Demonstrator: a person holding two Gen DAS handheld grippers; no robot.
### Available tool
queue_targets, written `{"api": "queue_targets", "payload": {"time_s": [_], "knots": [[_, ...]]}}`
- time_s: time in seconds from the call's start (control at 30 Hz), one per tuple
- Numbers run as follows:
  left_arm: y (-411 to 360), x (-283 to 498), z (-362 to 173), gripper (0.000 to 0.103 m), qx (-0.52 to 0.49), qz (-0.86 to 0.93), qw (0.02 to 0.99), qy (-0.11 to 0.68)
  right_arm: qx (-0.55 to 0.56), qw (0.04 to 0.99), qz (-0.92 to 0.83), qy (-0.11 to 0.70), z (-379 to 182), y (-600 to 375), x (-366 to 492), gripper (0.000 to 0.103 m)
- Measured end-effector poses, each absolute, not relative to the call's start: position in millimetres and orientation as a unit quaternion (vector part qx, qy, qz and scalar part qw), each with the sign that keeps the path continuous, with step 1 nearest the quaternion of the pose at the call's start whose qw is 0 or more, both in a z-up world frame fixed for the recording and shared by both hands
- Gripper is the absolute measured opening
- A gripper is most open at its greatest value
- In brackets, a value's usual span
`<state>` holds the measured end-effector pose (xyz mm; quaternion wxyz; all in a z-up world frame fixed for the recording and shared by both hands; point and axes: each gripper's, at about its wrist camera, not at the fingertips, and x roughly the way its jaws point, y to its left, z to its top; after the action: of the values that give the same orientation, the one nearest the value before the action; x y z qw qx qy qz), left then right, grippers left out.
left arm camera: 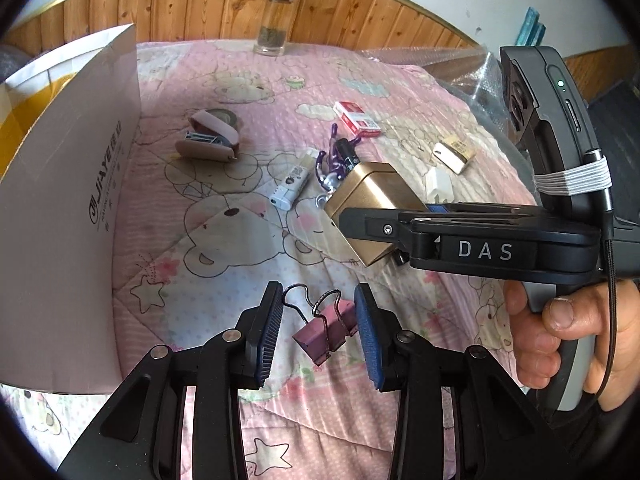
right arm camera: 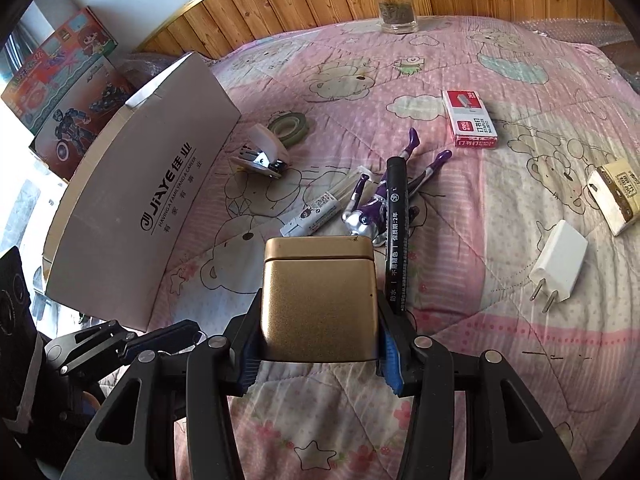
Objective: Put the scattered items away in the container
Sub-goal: 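Grasp the pink binder clips with the left gripper while the right gripper holds the tin, then carry the tin and clips with both grippers over the white box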
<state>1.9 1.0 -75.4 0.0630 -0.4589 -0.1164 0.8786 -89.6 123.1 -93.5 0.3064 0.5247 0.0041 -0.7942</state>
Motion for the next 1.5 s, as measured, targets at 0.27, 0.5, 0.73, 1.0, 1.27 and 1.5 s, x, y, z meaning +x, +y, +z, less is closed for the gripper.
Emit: {"api": "queue_targets", "payload": {"time_s": [0.27,0.5,0.73,1.0,1.27,1.5], "knots": [[-6,7,-58,0.038,-0.441,0.888,0.054,-0.118,0.506,0.310,-0.805,-0.005,-78,124,-86,0.050],[-8,7,-43,0.038,-0.429,0.896,0.041,-0.109,0.493,0.316,-0.811,0.001,-68,119,-82,0.050],[-12,10,-27,0.038,-0.416,0.903,0.027,-0.099,0.481,0.318,-0.817,0.004,-59,111,-78,0.050],[-26,14,-18,0.038,-0.417,0.903,0.006,-0.103,0.466,0.314,-0.827,0.009,-46,104,-75,0.050],[-40,16,1,0.038,-0.398,0.911,-0.002,-0.111,0.450,0.318,-0.834,0.012,-32,92,-69,0.050],[-53,18,11,0.038,-0.389,0.914,-0.013,-0.117,0.434,0.315,-0.844,0.014,-19,81,-63,0.050]]}}
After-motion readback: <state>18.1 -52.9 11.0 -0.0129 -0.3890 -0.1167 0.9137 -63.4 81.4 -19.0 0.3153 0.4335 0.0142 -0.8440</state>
